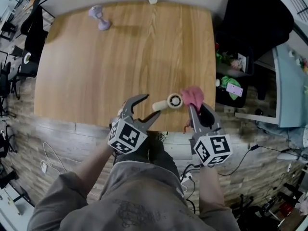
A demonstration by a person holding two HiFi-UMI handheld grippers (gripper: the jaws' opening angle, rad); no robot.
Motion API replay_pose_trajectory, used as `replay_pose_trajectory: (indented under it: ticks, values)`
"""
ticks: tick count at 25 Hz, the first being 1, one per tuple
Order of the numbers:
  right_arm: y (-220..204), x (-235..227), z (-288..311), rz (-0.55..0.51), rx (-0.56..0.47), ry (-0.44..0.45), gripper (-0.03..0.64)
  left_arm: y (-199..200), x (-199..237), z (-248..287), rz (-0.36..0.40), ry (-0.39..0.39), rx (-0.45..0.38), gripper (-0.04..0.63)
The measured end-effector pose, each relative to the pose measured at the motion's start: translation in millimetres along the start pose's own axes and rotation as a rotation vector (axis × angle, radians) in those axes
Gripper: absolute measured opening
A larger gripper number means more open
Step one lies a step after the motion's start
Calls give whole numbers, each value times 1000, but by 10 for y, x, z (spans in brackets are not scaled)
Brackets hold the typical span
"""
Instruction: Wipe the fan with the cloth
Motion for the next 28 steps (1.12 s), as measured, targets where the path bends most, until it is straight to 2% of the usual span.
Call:
replay_pose_trajectory:
  ticks: [8, 16, 22, 28]
  values:
    - [-553, -198, 423, 28, 62, -21, 94, -611, -25, 538, -42, -87, 117, 268]
    - [-1041, -175, 757, -13, 175, -47, 94, -1071, -66, 875, -64, -142, 229, 268]
    - [-1244, -155, 888, -80, 258, -114, 95, -1175, -100, 1035, -44, -165, 260, 234]
    - [-1247, 9, 986, -103, 274, -65, 95, -1217, -84, 1044, -43, -147, 246, 192]
Point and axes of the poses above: the fingertips, and each gripper's own axes: z forward along the fingers, x to its left, y out of its top, the point moved 7 cm from there along -z, backward along the fingers, and after that the axes turned 6 degrees about -y, right-handed, at the moved point
